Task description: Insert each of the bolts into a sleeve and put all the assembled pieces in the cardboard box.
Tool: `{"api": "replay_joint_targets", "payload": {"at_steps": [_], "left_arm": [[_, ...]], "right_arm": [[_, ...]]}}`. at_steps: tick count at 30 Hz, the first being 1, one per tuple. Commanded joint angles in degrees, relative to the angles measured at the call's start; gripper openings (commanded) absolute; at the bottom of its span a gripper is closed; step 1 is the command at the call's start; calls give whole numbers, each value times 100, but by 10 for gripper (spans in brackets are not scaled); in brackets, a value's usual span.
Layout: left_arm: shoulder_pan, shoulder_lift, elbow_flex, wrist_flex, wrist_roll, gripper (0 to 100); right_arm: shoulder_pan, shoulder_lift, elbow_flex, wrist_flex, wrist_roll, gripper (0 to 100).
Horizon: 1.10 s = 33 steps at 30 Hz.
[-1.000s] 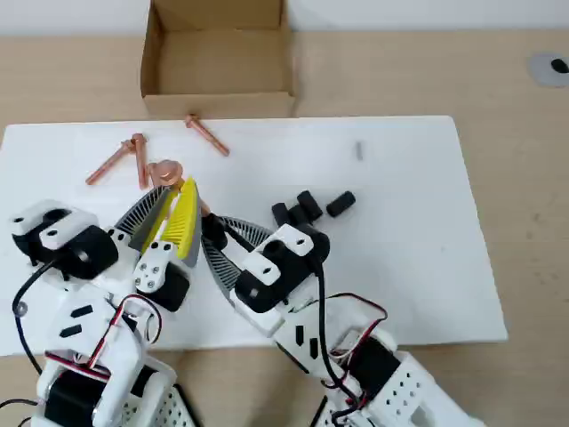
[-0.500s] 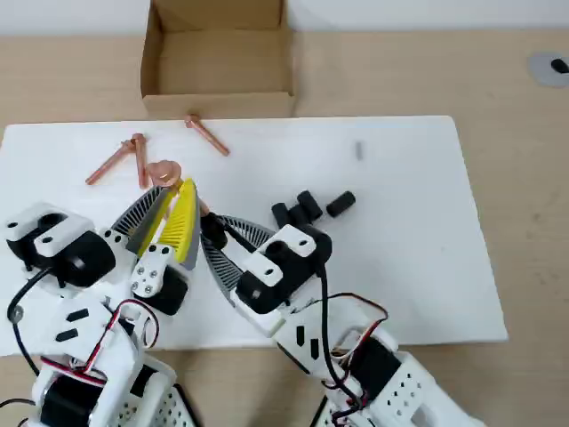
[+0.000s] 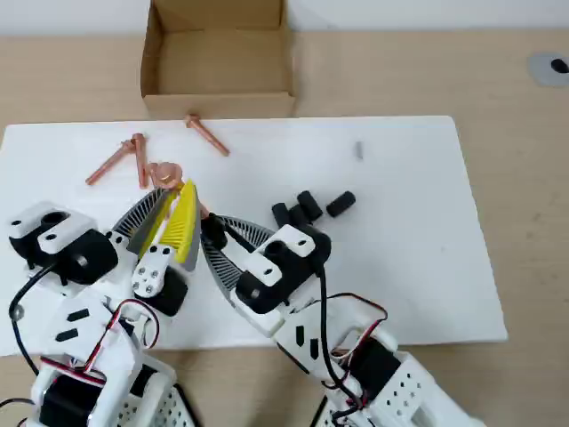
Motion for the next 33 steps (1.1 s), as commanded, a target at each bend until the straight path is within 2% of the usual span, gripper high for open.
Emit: {"api": "replay_joint_targets", "payload": {"at_steps": [1,22,27,33], "left_arm": [[255,-48,-281,132,-18,7],[308,-48,-18,132,176,11],[299,-48,53,141,176,76],[290,-48,237,141,185,106]], "right_arm": [[-75,-84,-268,-158,-26,9],[-75,-92,-277,-158,-26,9],[-75,-92,-277,-158,-26,9],[-75,-92,-277,-158,-18,9]]}}
